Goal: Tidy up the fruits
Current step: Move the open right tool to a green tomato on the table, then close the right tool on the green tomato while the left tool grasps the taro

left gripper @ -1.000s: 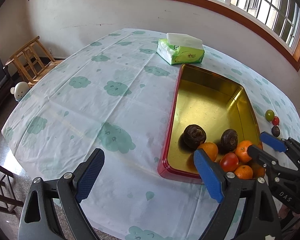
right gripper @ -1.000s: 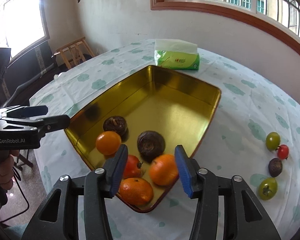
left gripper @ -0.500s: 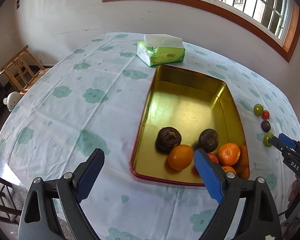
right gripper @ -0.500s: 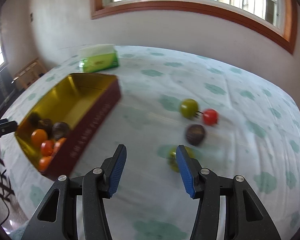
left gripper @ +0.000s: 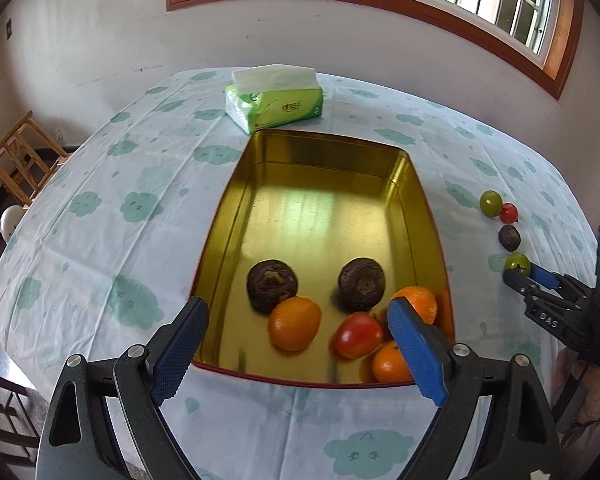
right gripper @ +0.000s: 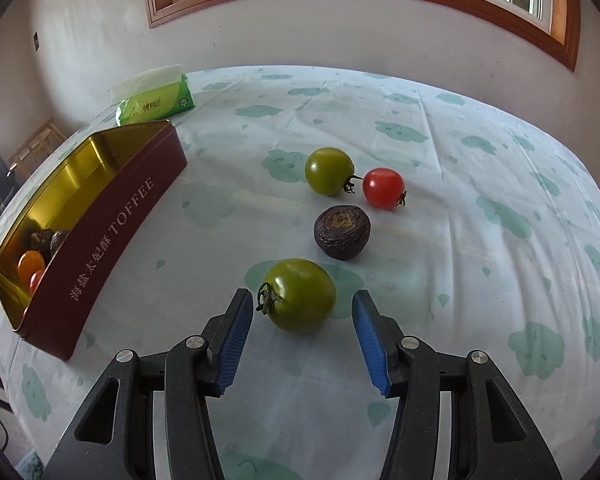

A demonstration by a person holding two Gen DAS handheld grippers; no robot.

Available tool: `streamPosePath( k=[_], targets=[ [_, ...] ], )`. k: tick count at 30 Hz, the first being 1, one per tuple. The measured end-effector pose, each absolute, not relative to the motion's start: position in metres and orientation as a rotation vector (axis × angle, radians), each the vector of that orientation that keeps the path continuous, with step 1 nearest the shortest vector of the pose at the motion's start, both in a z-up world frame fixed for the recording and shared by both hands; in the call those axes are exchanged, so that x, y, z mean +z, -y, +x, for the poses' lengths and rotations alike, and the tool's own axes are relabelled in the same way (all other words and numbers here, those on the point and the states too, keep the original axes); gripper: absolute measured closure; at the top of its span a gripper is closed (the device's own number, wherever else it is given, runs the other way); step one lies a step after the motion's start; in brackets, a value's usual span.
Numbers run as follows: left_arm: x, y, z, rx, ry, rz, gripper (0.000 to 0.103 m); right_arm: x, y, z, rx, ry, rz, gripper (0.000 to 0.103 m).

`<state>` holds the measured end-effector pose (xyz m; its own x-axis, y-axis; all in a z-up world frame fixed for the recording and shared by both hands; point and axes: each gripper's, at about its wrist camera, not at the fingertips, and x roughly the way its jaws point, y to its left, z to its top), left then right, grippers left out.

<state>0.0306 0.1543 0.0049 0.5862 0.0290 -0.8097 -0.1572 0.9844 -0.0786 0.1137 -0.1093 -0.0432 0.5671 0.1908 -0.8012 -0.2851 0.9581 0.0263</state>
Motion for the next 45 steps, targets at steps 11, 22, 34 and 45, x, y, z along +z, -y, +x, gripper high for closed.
streamPosePath(
  k=[11,22,34,45],
  targets=[
    [0.009,-0.098,0.058,0.026,-0.947,-0.091,0.014,-0.046,0.106,0.115,0.3,-0.904,-0.158,0.065],
    [0.005,-0.027,0.087,-0.096,-0.934,-0.029,0.014,-0.03,0.173,0.116,0.159,-0.849,-0.124,0.065],
    [-0.021,0.039,0.133,-0.175,-0.956,0.017,0.015,-0.04,0.263,0.115,-0.012,-0.892,-0.093,0.065],
    [-0.047,0.069,0.166,-0.242,-1.017,0.008,0.033,-0.044,0.275,0.118,-0.006,-0.912,-0.049,0.065]
  ],
)
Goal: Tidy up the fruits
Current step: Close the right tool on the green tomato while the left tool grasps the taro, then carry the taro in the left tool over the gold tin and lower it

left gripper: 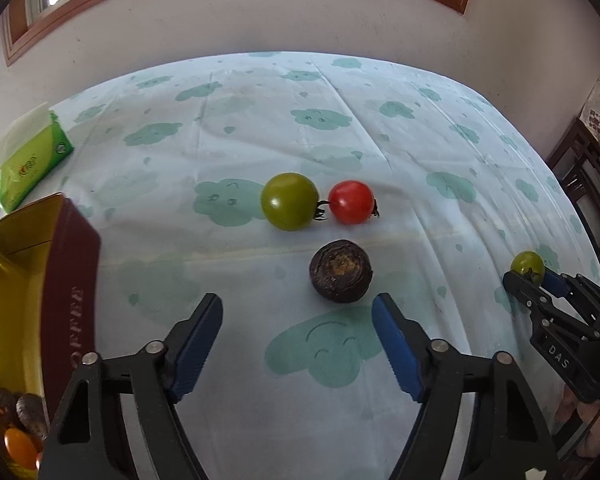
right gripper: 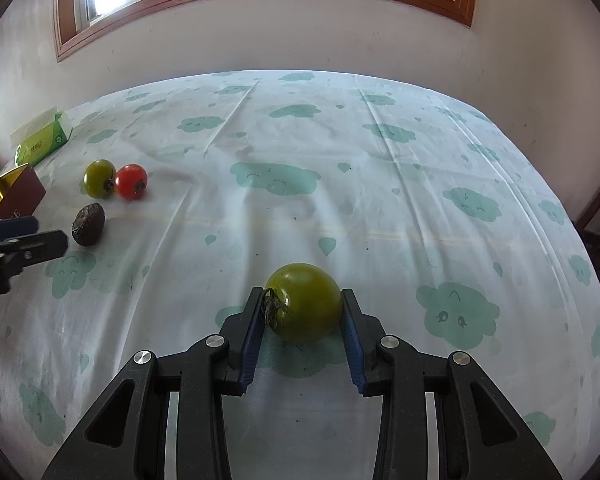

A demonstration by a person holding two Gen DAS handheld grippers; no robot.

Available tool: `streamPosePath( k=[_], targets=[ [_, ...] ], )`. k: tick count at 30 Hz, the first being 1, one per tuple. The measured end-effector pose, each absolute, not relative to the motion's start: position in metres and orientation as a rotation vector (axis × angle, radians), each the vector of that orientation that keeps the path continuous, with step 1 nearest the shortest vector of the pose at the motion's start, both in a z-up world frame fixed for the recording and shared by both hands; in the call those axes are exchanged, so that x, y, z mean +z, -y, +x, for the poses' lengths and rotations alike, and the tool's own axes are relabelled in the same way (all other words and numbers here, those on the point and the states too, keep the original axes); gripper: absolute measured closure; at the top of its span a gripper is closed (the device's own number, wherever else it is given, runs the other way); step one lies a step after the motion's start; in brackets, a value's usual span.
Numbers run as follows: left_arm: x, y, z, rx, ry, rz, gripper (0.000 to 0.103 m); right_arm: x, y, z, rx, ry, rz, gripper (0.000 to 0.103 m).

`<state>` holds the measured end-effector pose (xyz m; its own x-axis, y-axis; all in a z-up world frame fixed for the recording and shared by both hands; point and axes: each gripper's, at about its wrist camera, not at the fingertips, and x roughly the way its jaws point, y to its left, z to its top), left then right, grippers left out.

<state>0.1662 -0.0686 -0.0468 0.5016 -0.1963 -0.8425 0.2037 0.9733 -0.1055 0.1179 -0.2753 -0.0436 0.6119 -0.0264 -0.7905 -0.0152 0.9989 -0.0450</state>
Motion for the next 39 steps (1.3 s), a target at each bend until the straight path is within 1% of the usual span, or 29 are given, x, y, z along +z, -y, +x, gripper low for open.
streamPosePath(
  k=[4,6,9,10,11,14,30,39],
  targets=[
    [-0.051,0.082,0.176,-0.27,-1.014,0.03,0.036,-0.044,0.275,0.118,-0.005,-0.913,-0.047,0.065],
    [-0.054,0.086,0.179,-0.274,-1.019,0.04,0.046,-0.044,0.276,0.118,-0.005,-0.913,-0.046,0.065],
    [-0.057,0.089,0.183,-0.277,-1.025,0.046,0.054,-0.044,0.276,0.118,-0.005,-0.913,-0.044,0.065],
    [-0.057,0.09,0.183,-0.274,-1.02,0.053,0.055,-0.044,0.275,0.118,-0.005,-0.913,-0.044,0.065],
    [-0.058,0.091,0.182,-0.272,-1.015,0.059,0.058,-0.044,0.275,0.118,-0.005,-0.913,-0.044,0.065],
    [-0.057,0.092,0.18,-0.282,-1.009,0.064,0.072,-0.044,0.275,0.118,-0.005,-0.913,-0.043,0.065],
    [-0.05,0.069,0.144,-0.233,-1.007,0.074,0.072,-0.044,0.275,0.118,-0.005,-0.913,-0.045,0.065],
    [-0.029,0.048,0.11,-0.22,-0.998,0.036,0.072,-0.044,0.276,0.118,-0.005,-0.913,-0.043,0.065]
  ],
)
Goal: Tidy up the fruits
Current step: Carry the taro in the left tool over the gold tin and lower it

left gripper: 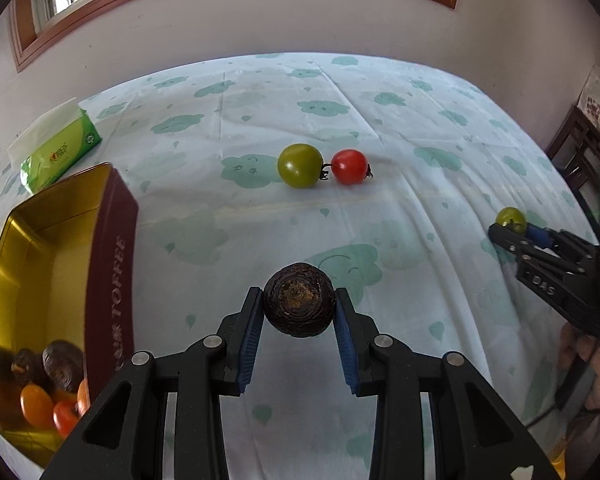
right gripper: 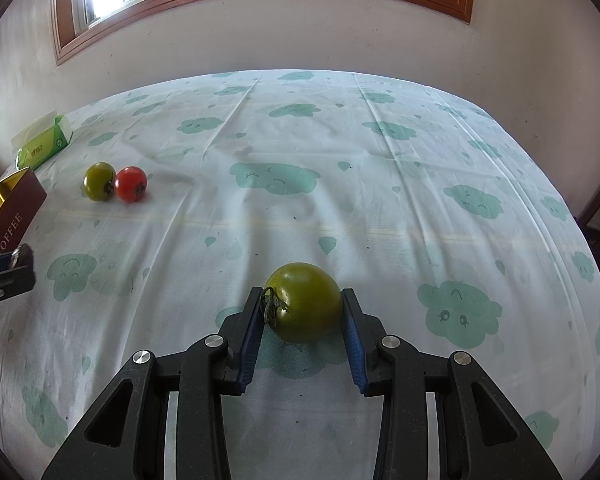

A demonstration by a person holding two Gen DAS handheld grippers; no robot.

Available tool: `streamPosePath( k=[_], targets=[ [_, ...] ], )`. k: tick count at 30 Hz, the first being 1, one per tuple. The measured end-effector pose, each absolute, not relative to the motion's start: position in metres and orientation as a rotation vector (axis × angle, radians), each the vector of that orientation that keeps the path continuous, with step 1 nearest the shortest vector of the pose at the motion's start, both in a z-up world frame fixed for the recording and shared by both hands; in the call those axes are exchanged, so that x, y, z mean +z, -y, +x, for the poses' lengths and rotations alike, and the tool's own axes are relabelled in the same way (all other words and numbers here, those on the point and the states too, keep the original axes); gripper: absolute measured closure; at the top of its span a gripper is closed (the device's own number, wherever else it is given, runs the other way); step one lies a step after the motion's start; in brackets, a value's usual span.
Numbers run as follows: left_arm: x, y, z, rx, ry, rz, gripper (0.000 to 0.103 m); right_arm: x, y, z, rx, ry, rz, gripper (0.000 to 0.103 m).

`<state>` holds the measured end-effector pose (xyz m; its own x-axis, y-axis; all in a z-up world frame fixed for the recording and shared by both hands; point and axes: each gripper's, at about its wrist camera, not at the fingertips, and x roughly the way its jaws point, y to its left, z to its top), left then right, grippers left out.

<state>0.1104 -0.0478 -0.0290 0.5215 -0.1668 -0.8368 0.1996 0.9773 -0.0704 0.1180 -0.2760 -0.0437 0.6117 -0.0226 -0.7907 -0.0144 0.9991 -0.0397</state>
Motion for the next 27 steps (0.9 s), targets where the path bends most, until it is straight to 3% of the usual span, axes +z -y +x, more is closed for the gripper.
streamPosePath(
  k=[27],
  targets=[
    [0.018,-0.082,0.082,0.0,-0.943,-0.066,0.072,-0.043,0.275,0.118,-0.005,-0.913,-0.044,0.064]
  ],
)
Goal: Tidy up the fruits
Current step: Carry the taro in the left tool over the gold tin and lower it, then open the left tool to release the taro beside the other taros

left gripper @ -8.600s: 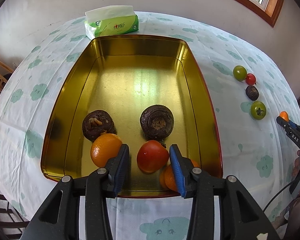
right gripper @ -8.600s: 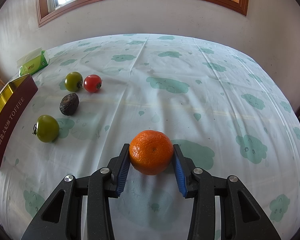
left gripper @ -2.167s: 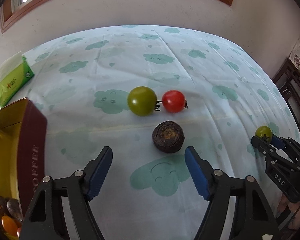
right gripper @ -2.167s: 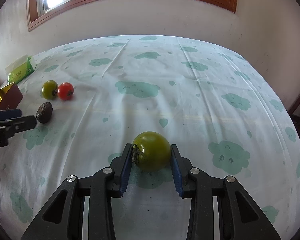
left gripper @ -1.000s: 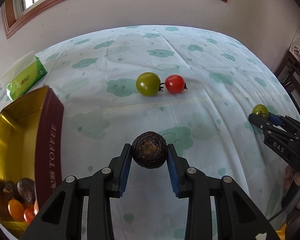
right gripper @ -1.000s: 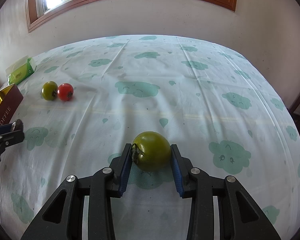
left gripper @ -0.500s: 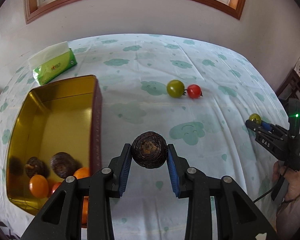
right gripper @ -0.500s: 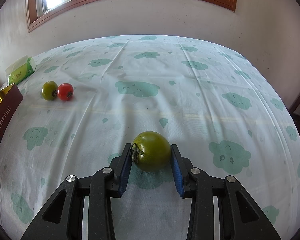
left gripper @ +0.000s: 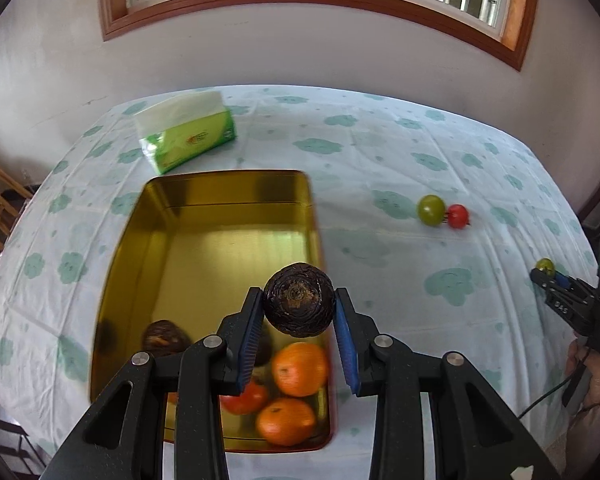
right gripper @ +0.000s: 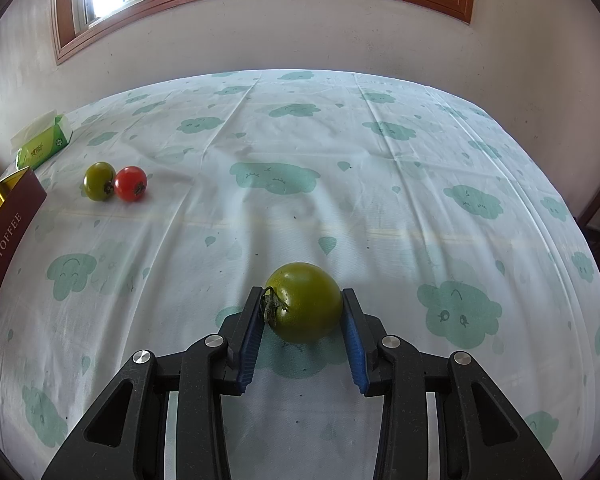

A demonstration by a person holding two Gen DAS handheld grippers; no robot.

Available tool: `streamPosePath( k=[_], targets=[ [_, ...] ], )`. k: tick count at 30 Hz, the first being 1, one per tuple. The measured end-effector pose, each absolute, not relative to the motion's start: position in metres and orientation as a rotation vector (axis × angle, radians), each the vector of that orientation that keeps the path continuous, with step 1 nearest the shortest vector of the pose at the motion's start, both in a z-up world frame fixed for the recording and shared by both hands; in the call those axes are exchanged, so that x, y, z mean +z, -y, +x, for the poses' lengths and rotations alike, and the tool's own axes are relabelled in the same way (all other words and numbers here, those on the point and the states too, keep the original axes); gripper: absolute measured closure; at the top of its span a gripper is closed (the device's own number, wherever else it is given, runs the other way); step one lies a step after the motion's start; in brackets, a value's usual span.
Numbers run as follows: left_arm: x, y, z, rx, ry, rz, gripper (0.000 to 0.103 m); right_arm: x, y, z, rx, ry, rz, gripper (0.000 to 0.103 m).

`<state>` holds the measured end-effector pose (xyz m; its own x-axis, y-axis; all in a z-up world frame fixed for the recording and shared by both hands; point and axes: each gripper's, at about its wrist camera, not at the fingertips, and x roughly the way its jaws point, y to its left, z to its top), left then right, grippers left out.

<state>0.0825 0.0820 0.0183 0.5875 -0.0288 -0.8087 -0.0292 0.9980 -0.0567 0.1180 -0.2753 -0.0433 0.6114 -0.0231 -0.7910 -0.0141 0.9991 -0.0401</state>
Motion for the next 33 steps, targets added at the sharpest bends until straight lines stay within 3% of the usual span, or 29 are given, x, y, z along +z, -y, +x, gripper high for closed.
streamPosePath(
  k=[15,33],
  targets=[
    [0.002,-0.166,0.072,0.124,-1.01,-0.159,0.072,-0.043,0.275,0.118,-0.006,-0.913,-0.044,0.064],
    [-0.025,-0.141,0.073,0.038,-1.077,-0.124,0.072,-0.043,0.275,0.118,-0.005,-0.913,-0.044,0.064]
  ],
)
